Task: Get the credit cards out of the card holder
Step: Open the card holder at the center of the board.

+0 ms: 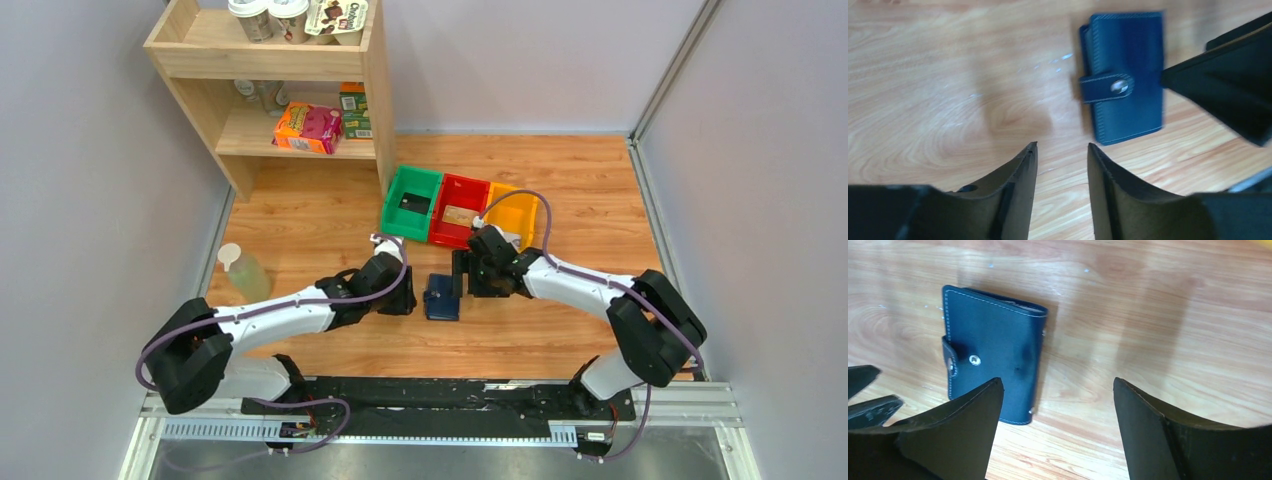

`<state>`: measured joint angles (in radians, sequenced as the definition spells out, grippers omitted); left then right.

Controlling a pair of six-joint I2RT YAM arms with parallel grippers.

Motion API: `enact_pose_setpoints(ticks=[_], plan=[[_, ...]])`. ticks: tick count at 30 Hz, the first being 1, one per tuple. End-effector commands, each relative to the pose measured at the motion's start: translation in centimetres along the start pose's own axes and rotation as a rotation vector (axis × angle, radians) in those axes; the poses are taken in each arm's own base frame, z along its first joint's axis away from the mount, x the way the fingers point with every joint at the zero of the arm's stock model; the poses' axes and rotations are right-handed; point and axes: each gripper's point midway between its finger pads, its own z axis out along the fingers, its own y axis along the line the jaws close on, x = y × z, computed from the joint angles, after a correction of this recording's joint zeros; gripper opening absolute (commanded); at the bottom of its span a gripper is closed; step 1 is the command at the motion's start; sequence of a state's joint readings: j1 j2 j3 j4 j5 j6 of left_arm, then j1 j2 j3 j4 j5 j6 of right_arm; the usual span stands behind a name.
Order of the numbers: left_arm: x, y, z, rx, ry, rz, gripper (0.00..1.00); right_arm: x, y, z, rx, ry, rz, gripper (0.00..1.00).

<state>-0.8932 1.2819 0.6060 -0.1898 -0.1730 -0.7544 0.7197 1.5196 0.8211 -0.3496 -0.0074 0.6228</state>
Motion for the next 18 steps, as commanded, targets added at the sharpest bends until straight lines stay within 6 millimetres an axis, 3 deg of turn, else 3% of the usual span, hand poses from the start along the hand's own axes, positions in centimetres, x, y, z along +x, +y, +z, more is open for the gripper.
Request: enact_pose_setpoints(ticks=[1, 10, 14, 18], plan=[[-4.6, -3.9, -1.2, 0.122, -0.116, 0.005, 0.52, -1.8, -1.8, -2.2, 0.103, -0.078, -0.031, 0.84], [-5.6, -5.7, 1.0, 0.035, -0.046, 0.122, 0.68, -1.9, -3.0, -2.8, 0.108, -0.102, -0.005, 0.90], [-5.0, -5.0, 2.1, -0.064, -0.003, 0.156, 0.68, -2.1, -3.5, -3.2, 0.116, -0.123, -0.001, 1.00], [-4.2, -3.7, 3.0, -0.139, 0.032, 0.157, 0.68, -2.0, -3.8, -3.5, 0.119, -0.131, -0.004, 1.00]])
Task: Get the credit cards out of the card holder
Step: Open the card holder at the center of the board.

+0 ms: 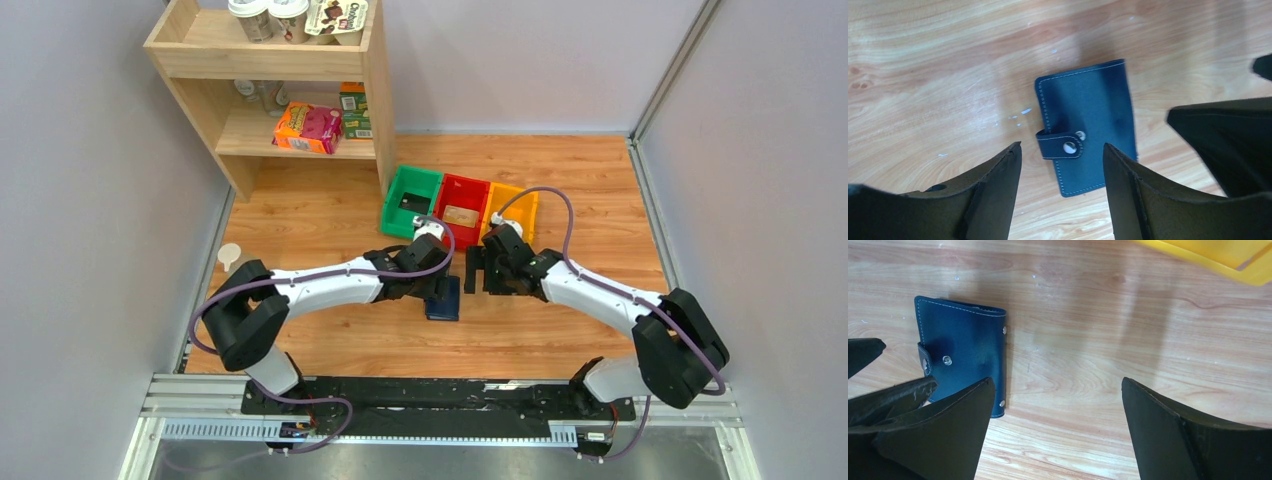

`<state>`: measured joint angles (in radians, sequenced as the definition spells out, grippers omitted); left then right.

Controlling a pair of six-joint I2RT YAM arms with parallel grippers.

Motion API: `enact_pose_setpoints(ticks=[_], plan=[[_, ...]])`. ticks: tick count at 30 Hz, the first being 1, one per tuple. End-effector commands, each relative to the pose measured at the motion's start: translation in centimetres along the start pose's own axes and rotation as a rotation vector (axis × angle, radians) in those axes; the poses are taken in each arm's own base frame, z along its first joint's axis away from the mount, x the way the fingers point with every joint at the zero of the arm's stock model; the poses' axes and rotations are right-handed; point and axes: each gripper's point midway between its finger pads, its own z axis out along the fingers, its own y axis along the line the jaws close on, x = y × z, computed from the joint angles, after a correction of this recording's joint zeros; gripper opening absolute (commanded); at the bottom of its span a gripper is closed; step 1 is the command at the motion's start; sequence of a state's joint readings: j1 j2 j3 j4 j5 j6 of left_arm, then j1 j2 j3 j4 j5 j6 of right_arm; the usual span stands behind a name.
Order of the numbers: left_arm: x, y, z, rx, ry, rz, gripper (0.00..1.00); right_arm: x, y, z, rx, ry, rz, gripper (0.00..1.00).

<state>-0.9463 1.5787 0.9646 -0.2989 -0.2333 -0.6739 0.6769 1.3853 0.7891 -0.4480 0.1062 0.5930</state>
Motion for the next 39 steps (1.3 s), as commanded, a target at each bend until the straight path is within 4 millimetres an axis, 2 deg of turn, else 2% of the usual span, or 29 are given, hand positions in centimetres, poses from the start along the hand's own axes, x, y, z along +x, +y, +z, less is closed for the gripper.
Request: enact_pose_setpoints(ticks=[1, 7, 20, 28, 30, 35, 39], plan=[[0.5, 1.6, 0.2, -0.100, 0.029, 0.028, 0.68, -0.8, -0.6, -0.6, 0.011, -0.051, -0.005, 1.00], [0.5, 1.1, 0.8, -0.083, 0.041, 0.040, 0.59, -0.4, -0.8, -0.5, 0.015, -0.043, -0.007, 1.00], [0.5, -0.4, 1.0, -0.017, 0.052, 0.035, 0.60, -0.5, -0.4, -0.6, 0.000, -0.040, -0.008, 1.00], [0.6, -0.3, 1.2, -0.032, 0.067, 0.054, 0.61, -0.4, -0.4, -0.5, -0.004, -0.032, -0.011, 1.00], [0.7, 0.1, 1.3, -0.053, 0.068, 0.053, 0.58, -0.4, -0.3, -0.5, -0.006, -0.032, -0.009, 1.00], [0.9, 0.8, 1.1, -0.071, 0.050, 0.027, 0.31, -0.5, -0.3, -0.6, -0.005, -0.034, -0.015, 1.00], [1.1, 1.5, 0.4, -0.070, 0.021, 0.014, 0.22, -0.5, 0.0, -0.8, -0.022, -0.030, -0.033, 1.00]])
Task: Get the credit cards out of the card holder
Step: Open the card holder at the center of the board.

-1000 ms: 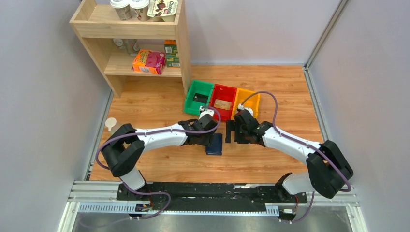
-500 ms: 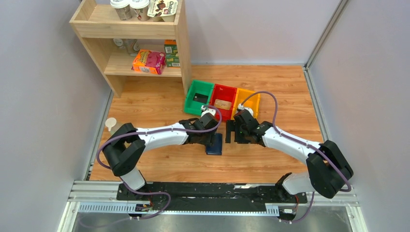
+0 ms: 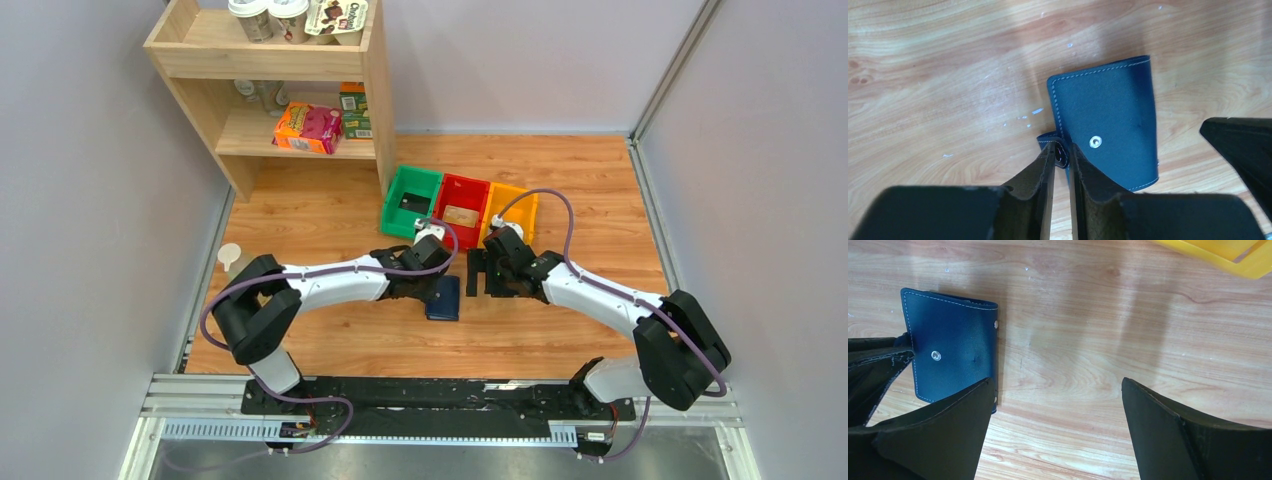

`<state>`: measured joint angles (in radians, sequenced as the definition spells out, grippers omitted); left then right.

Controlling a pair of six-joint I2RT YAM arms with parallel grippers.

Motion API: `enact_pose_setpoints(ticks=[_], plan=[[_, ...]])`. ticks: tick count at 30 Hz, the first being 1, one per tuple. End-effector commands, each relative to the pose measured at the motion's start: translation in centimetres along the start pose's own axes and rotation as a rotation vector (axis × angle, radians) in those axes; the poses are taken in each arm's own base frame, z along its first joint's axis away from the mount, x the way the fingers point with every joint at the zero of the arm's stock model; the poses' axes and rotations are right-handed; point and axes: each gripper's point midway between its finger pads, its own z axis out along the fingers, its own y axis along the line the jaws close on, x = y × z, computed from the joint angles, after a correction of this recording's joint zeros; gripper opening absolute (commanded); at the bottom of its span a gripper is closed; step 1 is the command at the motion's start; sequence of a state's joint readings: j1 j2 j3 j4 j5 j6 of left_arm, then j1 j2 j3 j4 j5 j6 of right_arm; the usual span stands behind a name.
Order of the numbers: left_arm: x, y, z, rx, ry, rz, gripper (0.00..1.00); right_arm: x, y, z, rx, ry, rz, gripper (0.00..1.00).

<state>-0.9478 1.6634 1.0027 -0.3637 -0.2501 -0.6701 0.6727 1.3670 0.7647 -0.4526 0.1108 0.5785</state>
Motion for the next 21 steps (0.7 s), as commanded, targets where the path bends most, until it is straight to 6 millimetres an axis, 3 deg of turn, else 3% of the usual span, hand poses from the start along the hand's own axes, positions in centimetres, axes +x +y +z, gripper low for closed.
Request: enact_pose_setpoints(ticks=[1, 9, 21], plan=[[-0.5, 0.6, -1.2, 0.010, -0.062, -0.025, 0.22, -1.2, 0.9, -0.9, -0.041, -0.040, -0.027, 1.00], [0.7, 2.1, -1.9, 0.066, -0.106, -0.153, 0.00, -1.5, 3.0, -1.7, -0.060, -0.061, -0.129, 1.00], [2.7, 2.4, -1.7, 0.232, -0.167, -0.416, 0.00, 0.6, 9.3, -1.2, 0.013, -0.062, -0.359, 1.00]])
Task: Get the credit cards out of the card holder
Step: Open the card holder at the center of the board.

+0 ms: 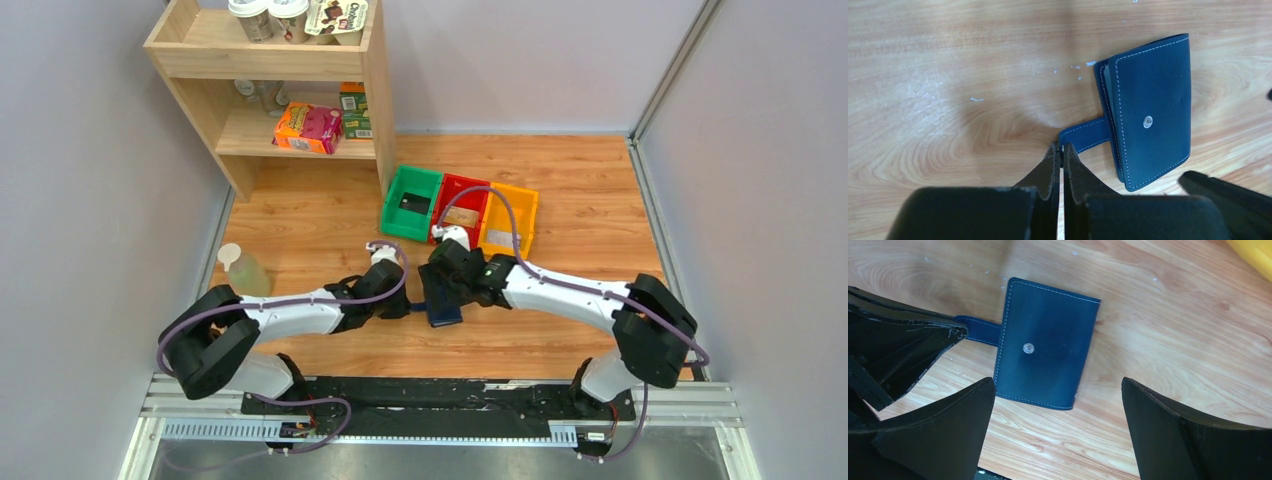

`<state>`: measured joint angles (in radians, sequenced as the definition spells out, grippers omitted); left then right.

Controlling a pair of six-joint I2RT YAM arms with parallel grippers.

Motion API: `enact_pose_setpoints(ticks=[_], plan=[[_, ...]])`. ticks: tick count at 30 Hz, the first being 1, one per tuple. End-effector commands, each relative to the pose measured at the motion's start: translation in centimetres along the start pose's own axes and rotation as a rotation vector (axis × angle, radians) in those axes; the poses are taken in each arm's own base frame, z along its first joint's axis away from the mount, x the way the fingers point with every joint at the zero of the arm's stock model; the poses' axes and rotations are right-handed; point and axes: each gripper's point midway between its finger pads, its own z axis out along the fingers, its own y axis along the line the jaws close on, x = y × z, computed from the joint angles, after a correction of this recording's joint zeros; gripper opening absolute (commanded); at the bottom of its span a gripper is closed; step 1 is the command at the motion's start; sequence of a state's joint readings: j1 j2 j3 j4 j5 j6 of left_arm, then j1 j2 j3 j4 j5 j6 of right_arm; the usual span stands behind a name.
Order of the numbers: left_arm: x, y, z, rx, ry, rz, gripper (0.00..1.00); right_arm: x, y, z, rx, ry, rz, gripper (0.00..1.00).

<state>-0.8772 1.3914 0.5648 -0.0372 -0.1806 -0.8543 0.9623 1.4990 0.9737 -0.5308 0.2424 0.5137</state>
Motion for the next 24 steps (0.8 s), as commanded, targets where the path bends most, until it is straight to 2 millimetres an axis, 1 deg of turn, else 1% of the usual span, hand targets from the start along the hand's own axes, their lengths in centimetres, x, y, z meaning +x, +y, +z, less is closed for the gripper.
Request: enact_pose_setpoints(ticks=[1, 5, 9, 13, 16, 18, 24], plan=[[-0.8, -1.5, -0.5, 0.124, -0.070, -0.160, 0.00, -0.6, 1.4, 0.4, 0.062, -0.021, -0.061, 1.00], [-0.3, -0.9, -0.6, 0.156, -0.089, -0.264, 0.00, -0.2, 2.6, 1.1, 0.083, -0.011, -0.083, 1.00], [0.1, -0.7, -0.4, 0.177, -0.094, -0.292, 0.00, 0.3, 3.5, 1.7, 0.091, -0.003, -0.104, 1.00], [0.4, -0.8, -0.1, 0.193, -0.089, -0.300, 0.00, 0.6, 2.8, 2.8, 0.155, 0.007, -0.122, 1.00], [0.4, -1.0, -0.1, 0.200, -0.085, -0.300, 0.00, 0.7, 1.8, 3.2, 0.227, 0.020, -0.141, 1.00], [0.4, -0.9, -0.2, 0.197, -0.086, -0.291, 0.00, 0.4, 1.0, 3.0, 0.275, 0.009, -0.149, 1.00], [0.5, -0.3, -0.2, 0.158, -0.080, -0.246, 0.00, -0.8, -0.1, 1.6, 0.298, -0.004, -0.157, 1.00]])
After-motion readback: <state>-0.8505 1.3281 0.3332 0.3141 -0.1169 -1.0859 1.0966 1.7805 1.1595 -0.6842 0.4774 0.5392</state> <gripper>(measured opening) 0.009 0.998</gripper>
